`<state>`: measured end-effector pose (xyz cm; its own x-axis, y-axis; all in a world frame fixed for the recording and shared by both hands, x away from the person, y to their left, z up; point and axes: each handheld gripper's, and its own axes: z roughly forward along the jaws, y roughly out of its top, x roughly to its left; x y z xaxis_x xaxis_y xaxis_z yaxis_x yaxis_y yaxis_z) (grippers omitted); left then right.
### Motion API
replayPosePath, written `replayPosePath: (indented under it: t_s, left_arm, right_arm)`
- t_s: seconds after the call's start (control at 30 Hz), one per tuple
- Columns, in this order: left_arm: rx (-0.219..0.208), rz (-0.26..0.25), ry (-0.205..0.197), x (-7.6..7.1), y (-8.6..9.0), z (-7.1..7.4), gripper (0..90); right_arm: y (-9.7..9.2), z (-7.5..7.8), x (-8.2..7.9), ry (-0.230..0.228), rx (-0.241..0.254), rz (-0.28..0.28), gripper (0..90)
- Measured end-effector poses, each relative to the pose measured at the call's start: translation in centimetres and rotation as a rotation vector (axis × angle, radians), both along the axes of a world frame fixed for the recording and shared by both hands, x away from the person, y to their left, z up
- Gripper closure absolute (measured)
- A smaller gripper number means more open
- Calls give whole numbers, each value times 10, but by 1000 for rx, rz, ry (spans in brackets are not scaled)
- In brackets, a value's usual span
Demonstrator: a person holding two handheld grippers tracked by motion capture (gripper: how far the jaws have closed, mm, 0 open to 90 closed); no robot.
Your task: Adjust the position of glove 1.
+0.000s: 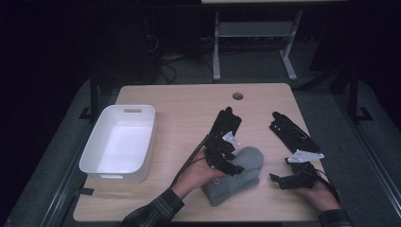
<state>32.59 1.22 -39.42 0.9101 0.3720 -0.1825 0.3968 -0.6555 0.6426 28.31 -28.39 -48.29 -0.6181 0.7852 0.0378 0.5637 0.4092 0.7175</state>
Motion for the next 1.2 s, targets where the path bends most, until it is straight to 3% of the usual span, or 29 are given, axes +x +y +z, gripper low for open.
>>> replayPosePath:
  t_s: [0.17,0.3,0.43,0.8,1.2]
  left_arm:
    - [-37,22,-22,13,11,9,313]
    - [-57,18,-27,23,14,5,265]
    - [-72,9,8,31,10,-4,243]
    - [18,-34,79,34,-5,-37,227]
    - [52,-47,135,36,-14,-58,126]
  right_arm:
    - [0,0,0,0,-2,1,86]
    - [0,0,0,0,0,0,86]
    - [0,0,0,0,0,0,87]
    - [0,0,0,0,0,0,86]
    - [0,0,0,0,-1,0,86]
